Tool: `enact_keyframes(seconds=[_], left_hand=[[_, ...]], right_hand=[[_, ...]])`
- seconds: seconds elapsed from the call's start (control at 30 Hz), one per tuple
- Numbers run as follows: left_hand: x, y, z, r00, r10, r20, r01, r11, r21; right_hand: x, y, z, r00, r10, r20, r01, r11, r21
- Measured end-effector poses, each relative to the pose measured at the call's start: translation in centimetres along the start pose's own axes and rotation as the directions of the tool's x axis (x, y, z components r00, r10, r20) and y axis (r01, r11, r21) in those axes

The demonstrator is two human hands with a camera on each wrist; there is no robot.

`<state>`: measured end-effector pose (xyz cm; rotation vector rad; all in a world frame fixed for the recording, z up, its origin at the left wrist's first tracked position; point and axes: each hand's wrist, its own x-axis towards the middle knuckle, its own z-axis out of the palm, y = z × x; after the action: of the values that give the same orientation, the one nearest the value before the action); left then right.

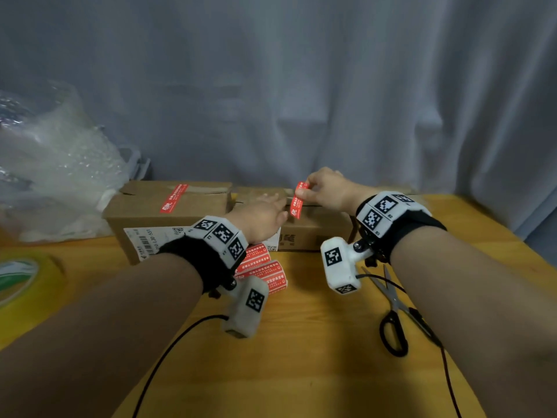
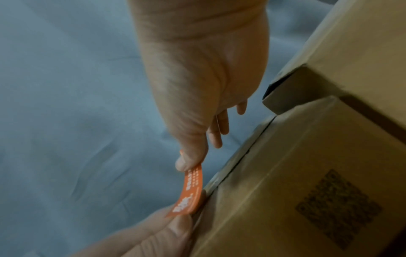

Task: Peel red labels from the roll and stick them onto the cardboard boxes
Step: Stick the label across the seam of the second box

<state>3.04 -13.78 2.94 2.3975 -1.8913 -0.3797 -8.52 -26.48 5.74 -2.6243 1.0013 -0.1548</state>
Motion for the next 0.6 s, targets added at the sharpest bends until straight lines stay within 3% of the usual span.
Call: enact_keyframes(seconds=[0.2, 0.43, 0.6], left_hand=[[-0.3, -0.2, 0.5, 1.000, 0.009, -0.009, -0.009, 1.000, 0.030], [0.3, -0.3, 1.0, 0.989, -0.039, -0.141, 0.009, 0.979, -0.203], [0.8, -0.3, 1.1, 0.974, -0.095, -0.206, 0.052, 0.978, -0.203]], right_hand=[[0.9, -0.6, 0.3, 0.999, -0.017, 0.037, 0.022, 0.988, -0.150], [1.6, -1.4, 0.0, 0.995, -0.065, 0.078, 0.081, 0.969, -0.235], [1.8, -1.5, 0.0, 0.992, -0.069, 0.101, 0.092, 0.966, -0.243]])
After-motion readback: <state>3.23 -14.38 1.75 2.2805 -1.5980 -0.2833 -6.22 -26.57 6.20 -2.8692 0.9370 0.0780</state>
